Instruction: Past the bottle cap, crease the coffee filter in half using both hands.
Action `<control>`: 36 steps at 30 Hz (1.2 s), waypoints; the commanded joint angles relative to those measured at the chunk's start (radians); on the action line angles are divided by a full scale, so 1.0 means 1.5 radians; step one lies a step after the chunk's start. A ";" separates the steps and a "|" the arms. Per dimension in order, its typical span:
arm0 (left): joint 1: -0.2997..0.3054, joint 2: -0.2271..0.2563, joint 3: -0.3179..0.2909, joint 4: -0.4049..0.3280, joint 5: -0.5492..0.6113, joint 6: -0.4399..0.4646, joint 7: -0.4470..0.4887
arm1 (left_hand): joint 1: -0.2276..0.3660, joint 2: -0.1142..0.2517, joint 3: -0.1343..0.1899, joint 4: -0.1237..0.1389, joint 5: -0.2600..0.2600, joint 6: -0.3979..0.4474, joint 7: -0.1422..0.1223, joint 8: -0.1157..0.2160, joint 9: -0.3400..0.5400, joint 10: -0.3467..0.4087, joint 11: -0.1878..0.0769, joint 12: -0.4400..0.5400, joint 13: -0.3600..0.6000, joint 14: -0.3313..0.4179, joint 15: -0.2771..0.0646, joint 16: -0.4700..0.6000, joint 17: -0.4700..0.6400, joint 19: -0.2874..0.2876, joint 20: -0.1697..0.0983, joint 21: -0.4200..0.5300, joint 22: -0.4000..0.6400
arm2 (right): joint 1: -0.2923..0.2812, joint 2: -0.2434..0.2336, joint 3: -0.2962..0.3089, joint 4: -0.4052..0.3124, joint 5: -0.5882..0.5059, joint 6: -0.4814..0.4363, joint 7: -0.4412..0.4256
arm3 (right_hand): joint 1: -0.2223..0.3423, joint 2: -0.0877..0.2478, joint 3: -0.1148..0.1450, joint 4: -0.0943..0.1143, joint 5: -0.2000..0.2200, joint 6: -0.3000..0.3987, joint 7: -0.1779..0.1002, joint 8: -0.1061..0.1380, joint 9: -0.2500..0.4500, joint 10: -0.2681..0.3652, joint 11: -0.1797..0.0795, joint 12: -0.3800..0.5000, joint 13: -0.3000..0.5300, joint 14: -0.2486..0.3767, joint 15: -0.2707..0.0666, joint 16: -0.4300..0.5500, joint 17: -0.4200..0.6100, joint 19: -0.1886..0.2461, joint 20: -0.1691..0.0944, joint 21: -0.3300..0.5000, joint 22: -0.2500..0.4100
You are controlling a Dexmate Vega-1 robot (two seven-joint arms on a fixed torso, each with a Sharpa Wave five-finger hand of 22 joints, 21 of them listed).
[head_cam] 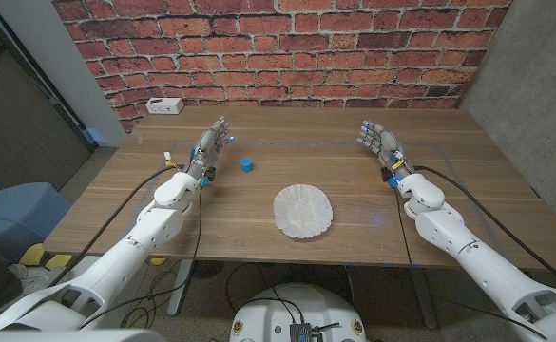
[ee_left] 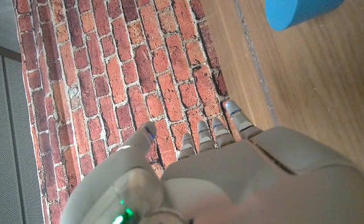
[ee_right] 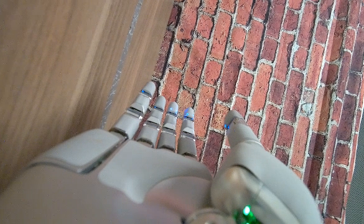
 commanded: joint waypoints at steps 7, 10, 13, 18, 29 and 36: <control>0.000 0.009 0.026 -0.032 0.111 -0.039 0.065 | -0.001 -0.005 0.003 -0.004 0.003 0.032 0.001 0.018 0.001 0.024 0.001 -0.004 -0.022 0.018 0.005 0.007 -0.004 0.008 0.002 0.002 0.002 | -0.051 -0.031 0.014 -0.106 -0.026 0.022 -0.018 | 0.000 -0.005 0.002 0.003 0.003 0.005 -0.007 0.002 -0.002 0.007 0.006 -0.002 -0.004 -0.001 0.008 -0.005 -0.007 0.001 0.000 0.001 0.002; -0.001 0.020 0.041 -0.056 0.183 -0.032 0.111 | 0.004 -0.009 0.004 -0.016 0.002 0.071 0.004 0.028 0.000 0.054 -0.001 -0.006 -0.041 0.037 0.002 0.008 -0.008 0.017 0.005 0.001 0.002 | -0.052 -0.035 0.018 -0.100 -0.018 0.021 -0.010 | -0.002 -0.006 0.002 0.004 0.003 0.008 -0.009 0.002 -0.004 0.009 0.008 -0.004 -0.007 0.000 0.015 -0.007 -0.010 -0.001 0.004 0.000 0.002; -0.006 0.031 0.054 -0.074 0.232 -0.022 0.130 | 0.017 -0.008 0.008 -0.032 0.001 0.088 0.001 0.030 0.000 0.072 -0.009 -0.008 -0.053 0.050 -0.004 0.008 -0.010 0.029 0.012 0.001 0.002 | -0.058 -0.040 0.022 -0.101 -0.014 0.023 -0.009 | -0.002 -0.006 0.003 0.003 0.003 0.010 -0.009 0.002 -0.005 0.011 0.010 -0.006 -0.009 0.002 0.022 -0.008 -0.014 -0.003 0.010 -0.002 0.002; -0.013 0.063 0.075 -0.120 0.316 0.018 0.149 | 0.042 -0.005 0.015 -0.059 0.004 0.102 -0.001 0.028 0.000 0.087 -0.016 -0.014 -0.069 0.064 -0.008 0.007 -0.010 0.039 0.009 -0.001 0.001 | -0.072 -0.042 0.030 -0.101 -0.007 0.035 -0.010 | -0.001 -0.006 0.005 0.002 0.003 0.011 -0.009 0.001 -0.006 0.014 0.012 -0.007 -0.012 0.006 0.026 -0.009 -0.018 -0.004 0.013 -0.003 0.002; -0.018 0.127 0.092 -0.198 0.419 0.062 0.134 | 0.063 -0.012 0.015 -0.087 0.008 0.106 -0.011 0.024 0.000 0.090 -0.029 -0.025 -0.083 0.070 -0.003 0.005 -0.010 0.040 0.023 -0.006 0.001 | -0.093 -0.034 0.035 -0.111 -0.015 0.050 -0.032 | 0.001 -0.009 0.007 -0.001 0.003 0.014 -0.010 0.001 -0.008 0.021 0.015 -0.010 -0.017 0.016 0.034 -0.009 -0.026 -0.005 0.022 -0.005 0.002; -0.013 0.168 0.092 -0.236 0.459 0.080 0.109 | 0.069 -0.014 0.013 -0.095 0.008 0.108 -0.013 0.023 0.001 0.095 -0.035 -0.027 -0.089 0.079 -0.002 0.007 -0.009 0.045 0.029 -0.006 0.002 | -0.103 -0.025 0.030 -0.121 -0.033 0.057 -0.054 | 0.001 -0.011 0.008 -0.001 0.002 0.015 -0.011 0.000 -0.009 0.023 0.017 -0.012 -0.019 0.020 0.034 -0.009 -0.030 -0.005 0.025 -0.006 0.002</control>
